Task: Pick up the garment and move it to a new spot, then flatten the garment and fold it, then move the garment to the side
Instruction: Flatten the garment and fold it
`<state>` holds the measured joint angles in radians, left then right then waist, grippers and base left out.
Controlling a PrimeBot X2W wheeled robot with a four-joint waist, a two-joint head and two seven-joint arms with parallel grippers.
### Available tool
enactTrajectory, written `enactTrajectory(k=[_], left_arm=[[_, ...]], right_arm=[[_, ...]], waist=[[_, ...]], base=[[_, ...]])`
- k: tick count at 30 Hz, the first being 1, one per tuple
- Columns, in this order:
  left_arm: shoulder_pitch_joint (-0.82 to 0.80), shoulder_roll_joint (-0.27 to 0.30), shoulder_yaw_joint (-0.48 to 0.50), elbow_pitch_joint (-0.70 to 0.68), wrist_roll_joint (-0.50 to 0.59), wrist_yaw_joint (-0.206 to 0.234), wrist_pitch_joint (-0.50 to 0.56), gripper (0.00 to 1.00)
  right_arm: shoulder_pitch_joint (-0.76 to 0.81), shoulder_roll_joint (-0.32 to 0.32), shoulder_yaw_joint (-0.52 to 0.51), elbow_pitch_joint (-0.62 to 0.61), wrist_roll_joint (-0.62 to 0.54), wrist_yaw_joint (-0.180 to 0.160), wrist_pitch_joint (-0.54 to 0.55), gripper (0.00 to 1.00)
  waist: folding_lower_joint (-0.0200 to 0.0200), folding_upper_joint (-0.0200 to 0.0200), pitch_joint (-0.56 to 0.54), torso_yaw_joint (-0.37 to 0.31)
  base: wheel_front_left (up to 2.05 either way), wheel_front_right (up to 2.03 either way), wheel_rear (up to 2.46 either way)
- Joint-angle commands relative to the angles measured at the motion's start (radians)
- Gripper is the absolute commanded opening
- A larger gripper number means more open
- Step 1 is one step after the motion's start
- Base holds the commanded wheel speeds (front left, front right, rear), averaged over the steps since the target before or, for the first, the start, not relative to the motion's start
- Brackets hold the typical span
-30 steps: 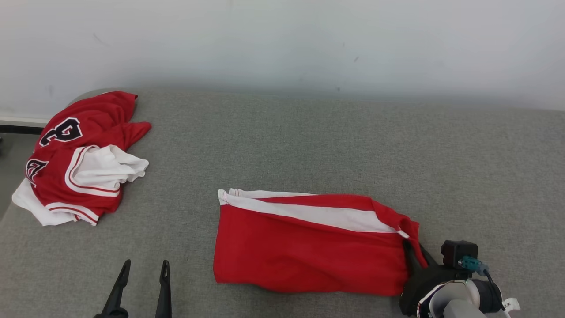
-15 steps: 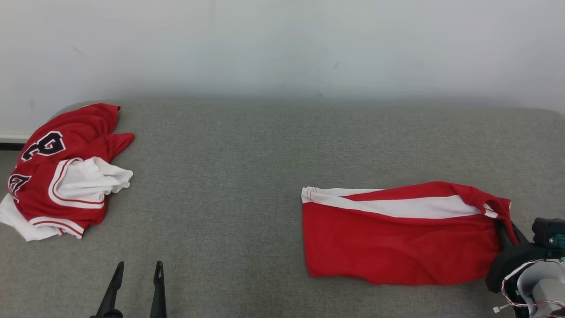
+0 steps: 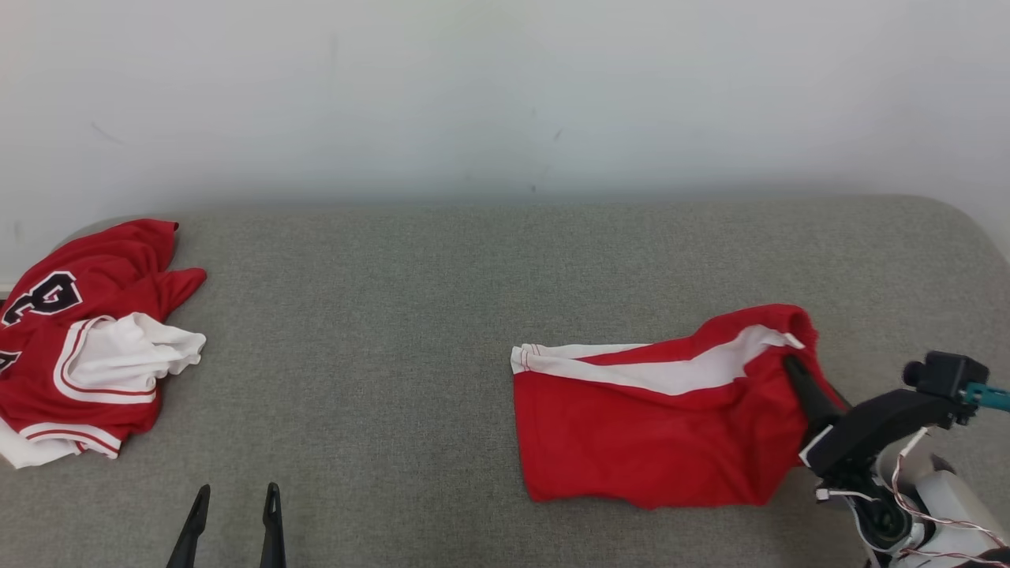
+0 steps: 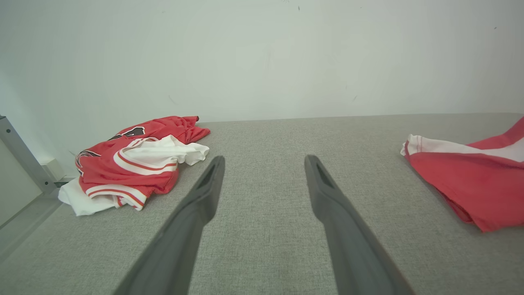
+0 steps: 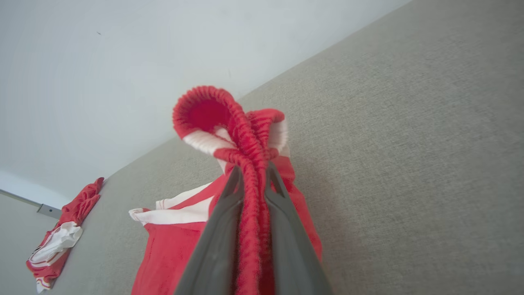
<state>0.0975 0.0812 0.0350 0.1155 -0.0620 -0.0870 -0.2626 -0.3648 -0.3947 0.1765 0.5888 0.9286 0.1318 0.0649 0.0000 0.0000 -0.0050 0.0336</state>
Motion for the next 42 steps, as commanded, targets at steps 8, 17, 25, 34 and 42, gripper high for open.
enactTrajectory(k=[8,17,25,34,42], left_arm=[[-0.021,-0.012,-0.017,0.008,0.005,-0.007,-0.003,1.0],[-0.054,-0.022,-0.044,0.029,-0.004,-0.015,-0.003,1.0],[-0.081,-0.027,-0.064,0.044,-0.01,-0.011,-0.003,1.0],[-0.062,-0.03,-0.05,0.047,-0.016,0.004,-0.003,1.0],[-0.042,-0.024,-0.011,0.036,-0.003,0.003,-0.003,1.0]], right_arm=[[0.006,0.103,0.043,-0.188,0.094,-0.002,0.168,0.0],[-0.07,0.205,0.084,-0.092,-0.032,-0.002,0.207,0.0],[-0.113,0.216,0.111,0.032,-0.175,-0.002,0.158,0.0],[-0.123,0.23,0.151,0.067,-0.207,-0.002,0.057,1.0],[-0.096,0.156,0.183,-0.067,-0.204,-0.002,-0.087,1.0]], waist=[[0.0,0.0,0.012,0.021],[0.0,0.0,0.044,0.083],[0.0,0.0,0.064,0.13],[0.0,0.0,0.055,0.119],[0.0,0.0,0.028,0.062]], base=[[0.0,0.0,0.0],[0.0,0.0,0.0],[0.0,0.0,0.0],[0.0,0.0,0.0],[0.0,0.0,0.0]])
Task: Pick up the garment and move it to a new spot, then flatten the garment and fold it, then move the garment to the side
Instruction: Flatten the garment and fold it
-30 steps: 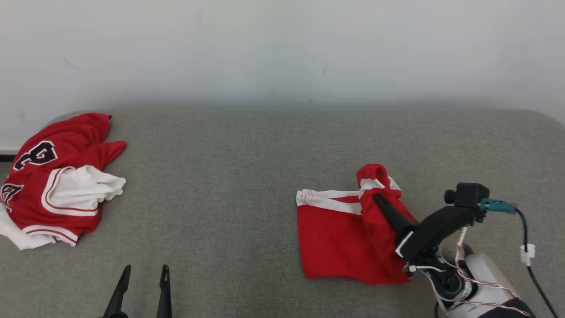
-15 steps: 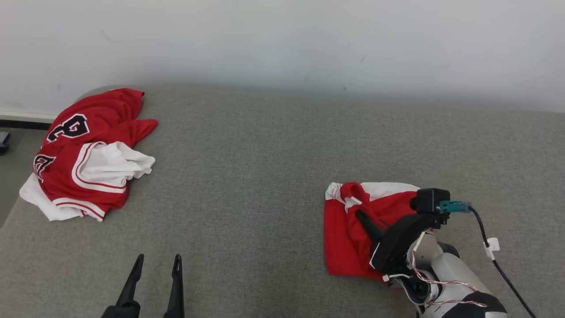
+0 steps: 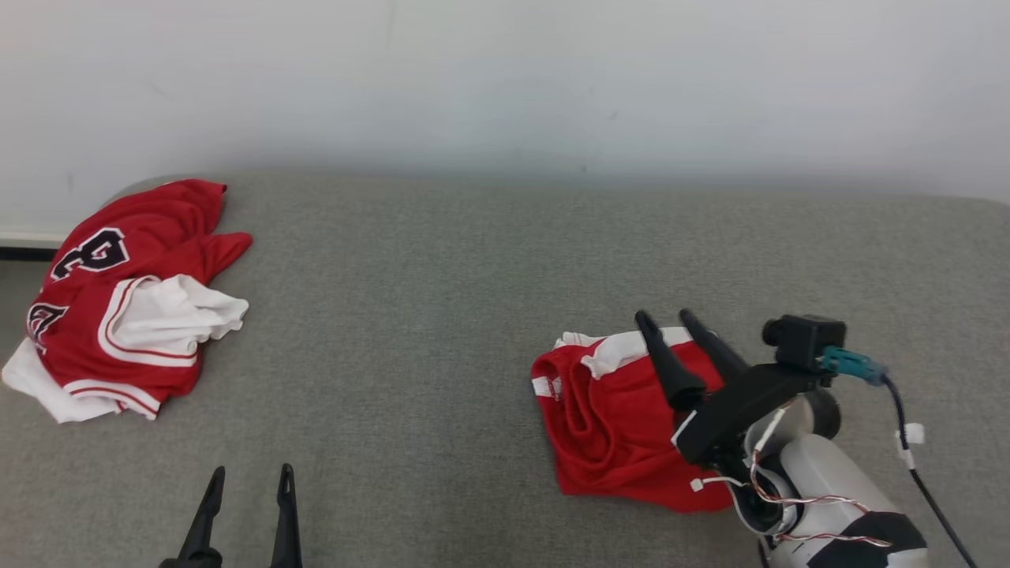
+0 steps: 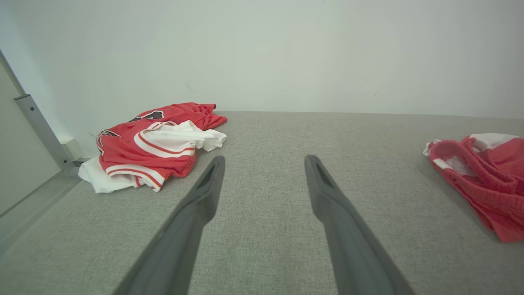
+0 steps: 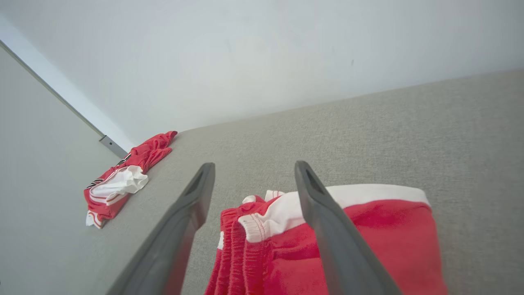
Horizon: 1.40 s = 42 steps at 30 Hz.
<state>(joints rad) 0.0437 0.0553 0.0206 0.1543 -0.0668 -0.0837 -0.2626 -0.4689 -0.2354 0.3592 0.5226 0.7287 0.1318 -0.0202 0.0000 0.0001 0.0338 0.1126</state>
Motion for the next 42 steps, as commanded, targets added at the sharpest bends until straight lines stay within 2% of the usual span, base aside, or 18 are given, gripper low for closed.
enactTrajectory(k=[1,7,12,21,32,42], left_arm=[[0.013,0.003,0.006,-0.006,0.004,0.0,-0.003,1.0],[0.028,0.009,0.036,-0.018,0.006,0.0,-0.003,1.0],[0.041,0.013,0.058,-0.028,0.009,0.0,-0.003,1.0],[0.056,0.014,0.083,-0.038,0.016,-0.002,-0.003,1.0],[0.057,0.01,0.077,-0.033,0.023,-0.007,-0.003,1.0],[0.066,0.005,0.077,-0.025,0.024,0.001,-0.003,1.0]], right_arm=[[0.015,-0.017,0.001,-0.02,-0.016,-0.002,-0.03,1.0],[0.071,-0.063,-0.022,-0.096,-0.062,-0.002,-0.173,1.0],[0.152,-0.088,-0.079,-0.153,-0.164,-0.002,-0.236,1.0],[0.353,0.0,-0.266,-0.322,-0.311,-0.002,-0.244,1.0],[0.522,0.12,-0.33,-0.422,-0.434,-0.002,-0.244,1.0],[0.562,0.164,-0.346,-0.431,-0.493,-0.002,-0.244,1.0]], waist=[[0.0,-0.0001,-0.013,-0.024],[0.0,-0.0001,-0.026,-0.068],[0.0,-0.0001,-0.033,-0.097],[0.0,-0.0001,-0.033,-0.128],[0.0,-0.0001,-0.039,-0.122],[0.0,-0.0001,-0.053,-0.105]], base=[[0.0,0.0,0.0],[0.0,0.0,0.0],[0.0,0.0,0.0],[0.0,0.0,0.0],[0.0,0.0,0.0],[0.0,0.0,0.0]])
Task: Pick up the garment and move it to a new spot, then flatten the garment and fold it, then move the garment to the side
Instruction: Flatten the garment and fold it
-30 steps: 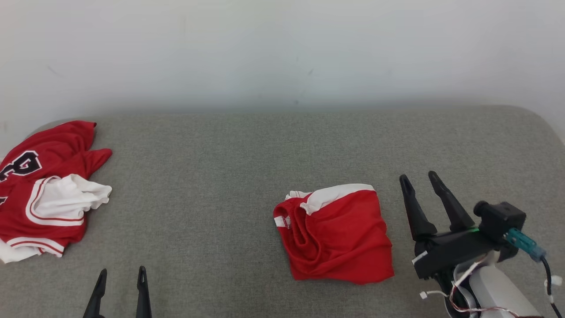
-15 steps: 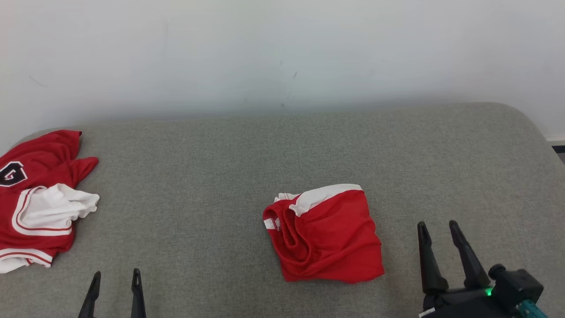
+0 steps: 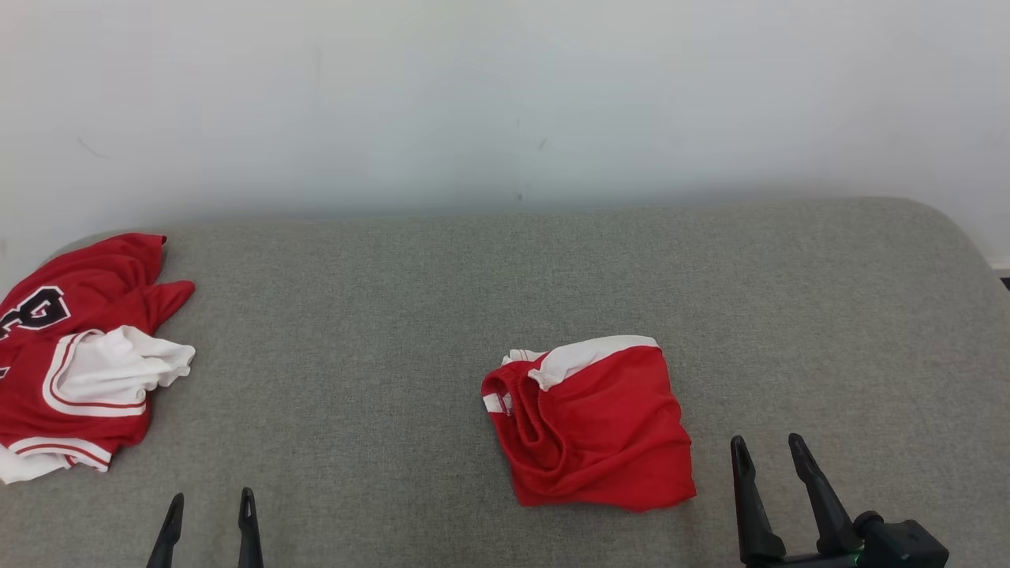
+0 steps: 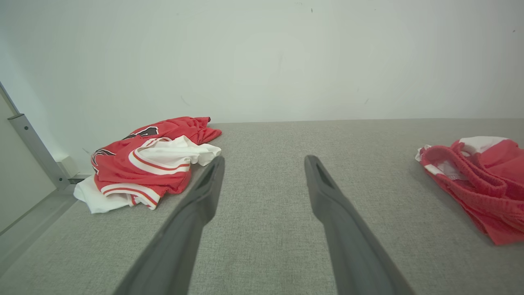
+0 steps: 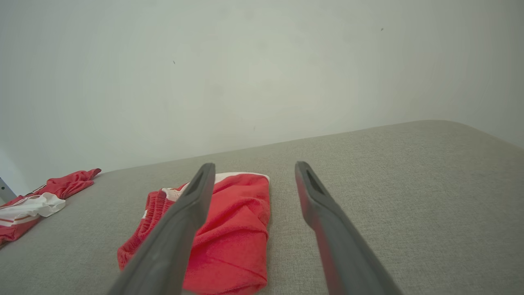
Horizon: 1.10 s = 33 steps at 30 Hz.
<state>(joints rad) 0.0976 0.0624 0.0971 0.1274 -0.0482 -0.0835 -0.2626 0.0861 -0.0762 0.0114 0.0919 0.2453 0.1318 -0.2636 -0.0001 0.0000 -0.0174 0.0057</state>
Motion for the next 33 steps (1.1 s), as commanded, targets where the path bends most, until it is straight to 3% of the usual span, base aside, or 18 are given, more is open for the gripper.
enactTrajectory(k=[1,33], left_arm=[[0.013,-0.003,0.001,0.002,0.007,0.001,-0.003,1.0],[0.022,0.011,-0.032,0.015,0.028,0.011,-0.003,1.0]], right_arm=[[0.008,0.007,0.002,0.001,-0.013,-0.002,-0.001,1.0],[0.014,0.005,0.001,0.038,-0.043,-0.002,-0.001,1.0]], waist=[[0.0001,0.0,-0.003,0.003],[0.0001,0.0,-0.016,0.011]], base=[[0.0,0.0,0.0],[0.0,0.0,0.0]])
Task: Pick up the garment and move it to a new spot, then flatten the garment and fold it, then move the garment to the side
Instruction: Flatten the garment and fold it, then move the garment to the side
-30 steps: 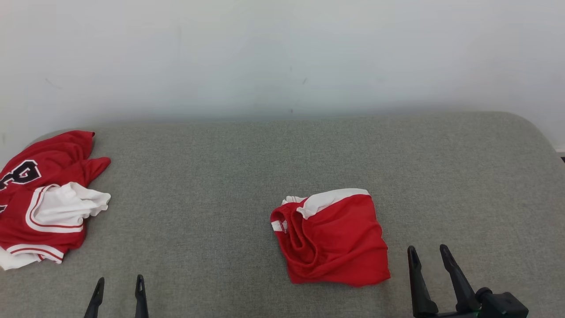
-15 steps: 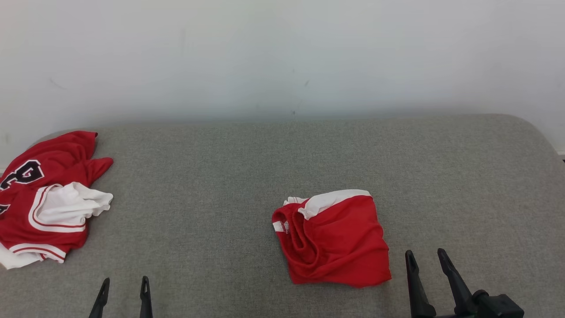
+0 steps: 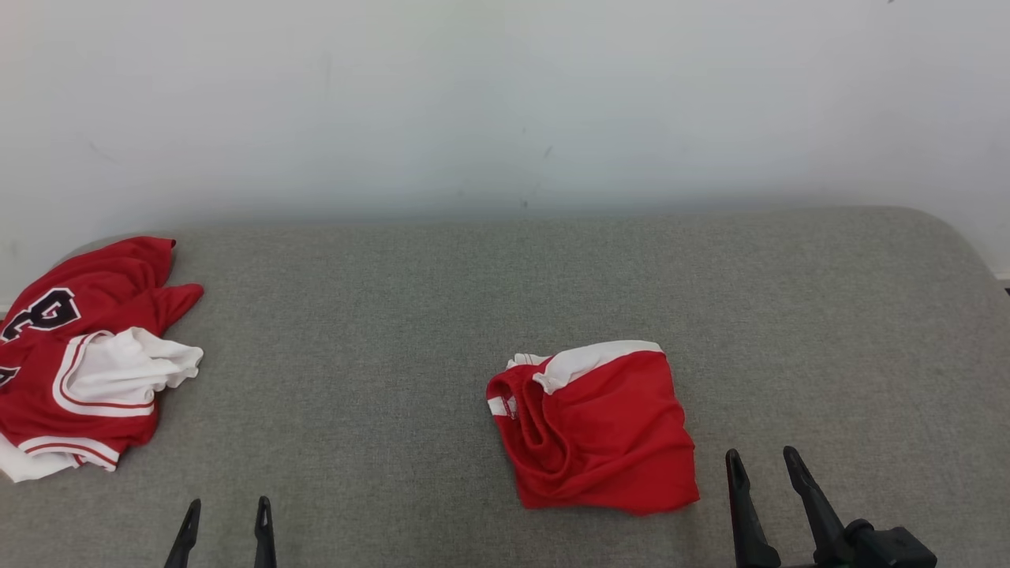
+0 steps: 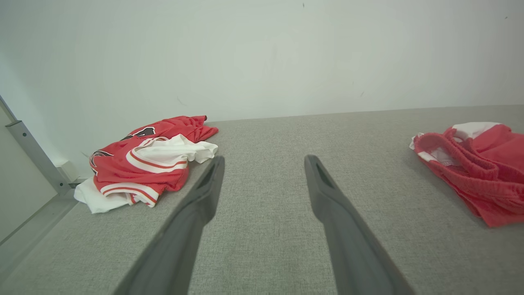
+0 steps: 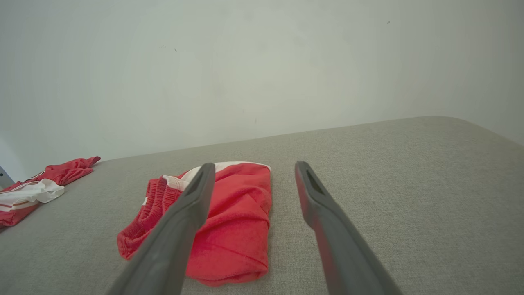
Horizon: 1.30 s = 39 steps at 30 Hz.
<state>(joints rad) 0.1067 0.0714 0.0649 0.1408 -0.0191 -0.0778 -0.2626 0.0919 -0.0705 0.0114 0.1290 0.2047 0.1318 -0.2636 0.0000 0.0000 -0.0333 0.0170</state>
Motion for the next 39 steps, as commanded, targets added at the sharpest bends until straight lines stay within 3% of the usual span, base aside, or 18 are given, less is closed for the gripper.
enactTrajectory(k=[1,10,17,27,39], left_arm=[[0.013,0.002,0.0,0.001,-0.001,0.005,-0.003,1.0],[0.014,0.003,0.0,-0.002,-0.006,0.005,-0.003,1.0],[-0.002,0.001,-0.004,0.001,-0.008,0.004,-0.003,1.0],[-0.036,-0.003,-0.019,0.004,-0.013,0.002,-0.003,1.0],[-0.086,-0.008,-0.026,0.006,-0.014,0.005,-0.003,1.0]], right_arm=[[0.009,-0.002,0.001,0.001,-0.002,-0.002,-0.001,1.0],[0.0,-0.008,0.012,0.003,-0.009,-0.002,-0.001,1.0],[-0.129,-0.036,0.069,0.041,-0.023,-0.002,-0.001,1.0],[-0.404,-0.092,0.092,0.377,-0.009,-0.002,0.029,1.0],[-0.566,-0.101,0.135,0.719,0.061,-0.002,0.055,1.0]], waist=[[0.0,0.0,-0.001,0.0],[0.0,0.0,-0.002,0.001],[0.0,0.0,0.01,0.002],[0.0,0.0,0.062,0.044],[0.0,0.0,0.153,0.071]], base=[[0.0,0.0,0.0],[0.0,0.0,0.0],[0.0,0.0,0.0],[0.0,0.0,0.0],[0.0,0.0,0.0]])
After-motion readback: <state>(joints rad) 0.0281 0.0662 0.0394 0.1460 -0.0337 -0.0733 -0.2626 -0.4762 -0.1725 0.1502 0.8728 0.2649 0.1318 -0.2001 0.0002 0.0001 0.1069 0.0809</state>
